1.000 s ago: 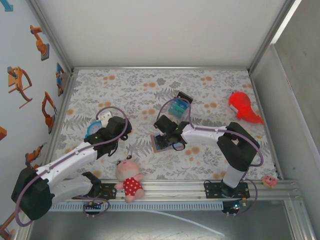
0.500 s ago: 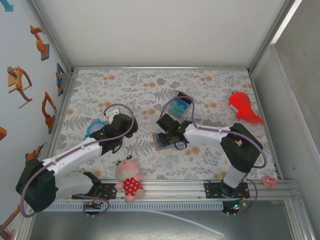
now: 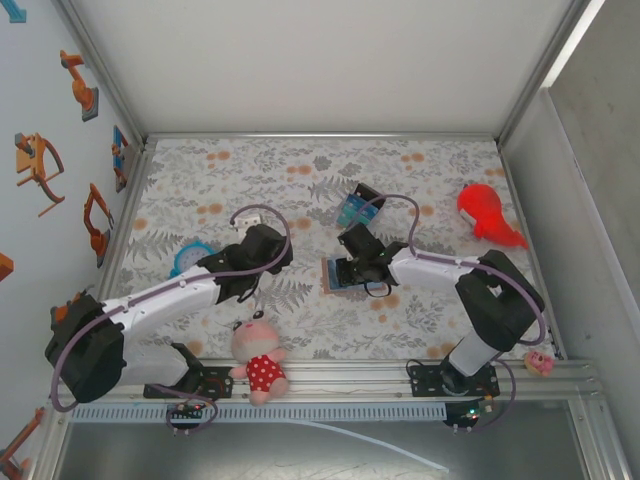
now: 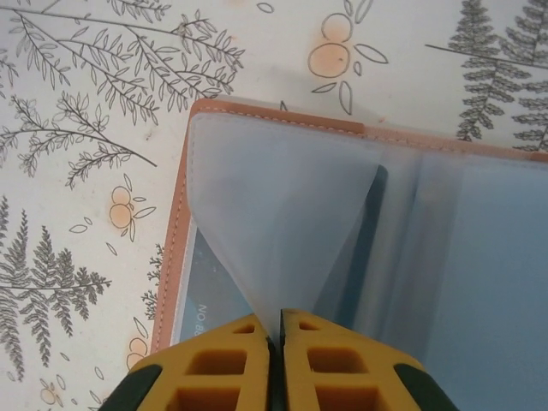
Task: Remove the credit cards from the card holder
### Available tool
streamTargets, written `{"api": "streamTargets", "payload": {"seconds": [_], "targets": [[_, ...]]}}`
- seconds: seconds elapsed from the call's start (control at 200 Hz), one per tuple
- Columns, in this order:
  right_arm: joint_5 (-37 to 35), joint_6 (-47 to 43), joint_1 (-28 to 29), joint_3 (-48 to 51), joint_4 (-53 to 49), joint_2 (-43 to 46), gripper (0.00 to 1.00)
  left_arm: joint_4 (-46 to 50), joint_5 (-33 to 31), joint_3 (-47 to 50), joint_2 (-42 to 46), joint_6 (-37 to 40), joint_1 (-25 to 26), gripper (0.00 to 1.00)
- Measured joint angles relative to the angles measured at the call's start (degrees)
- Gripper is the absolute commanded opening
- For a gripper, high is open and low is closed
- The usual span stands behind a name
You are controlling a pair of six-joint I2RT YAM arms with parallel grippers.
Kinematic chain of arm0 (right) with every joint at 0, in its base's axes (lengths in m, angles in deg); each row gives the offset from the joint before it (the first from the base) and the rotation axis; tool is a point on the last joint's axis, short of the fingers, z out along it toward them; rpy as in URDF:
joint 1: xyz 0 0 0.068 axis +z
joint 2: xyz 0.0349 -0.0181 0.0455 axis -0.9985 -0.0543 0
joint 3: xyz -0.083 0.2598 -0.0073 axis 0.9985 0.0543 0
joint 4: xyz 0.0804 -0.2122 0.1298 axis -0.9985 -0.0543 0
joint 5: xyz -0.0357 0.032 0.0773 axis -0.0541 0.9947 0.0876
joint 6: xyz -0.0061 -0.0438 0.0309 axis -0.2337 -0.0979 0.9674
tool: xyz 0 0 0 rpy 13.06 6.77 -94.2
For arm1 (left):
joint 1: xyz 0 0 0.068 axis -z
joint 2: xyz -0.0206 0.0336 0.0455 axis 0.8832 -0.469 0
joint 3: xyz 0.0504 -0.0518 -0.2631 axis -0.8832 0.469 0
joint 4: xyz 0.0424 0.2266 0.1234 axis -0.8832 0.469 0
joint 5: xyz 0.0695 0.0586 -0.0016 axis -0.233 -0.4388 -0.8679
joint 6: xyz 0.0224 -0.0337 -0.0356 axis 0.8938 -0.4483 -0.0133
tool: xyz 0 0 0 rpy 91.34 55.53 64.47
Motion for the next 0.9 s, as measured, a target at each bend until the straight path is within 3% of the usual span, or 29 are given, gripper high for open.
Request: {"api": "streamTargets", "payload": {"seconds": [0.341, 0.901], "targets": [[9.25, 3.13, -1.09, 1.86, 6.71, 1.09, 0.03, -5.01, 4.87, -2.19, -10.14, 2.99, 2.14, 0.97], [10.36, 4.55, -1.88, 4.02, 8.09, 2.10, 0.03, -7.69, 9.14, -6.23, -23.76, 4.15, 6.69, 0.97]]}}
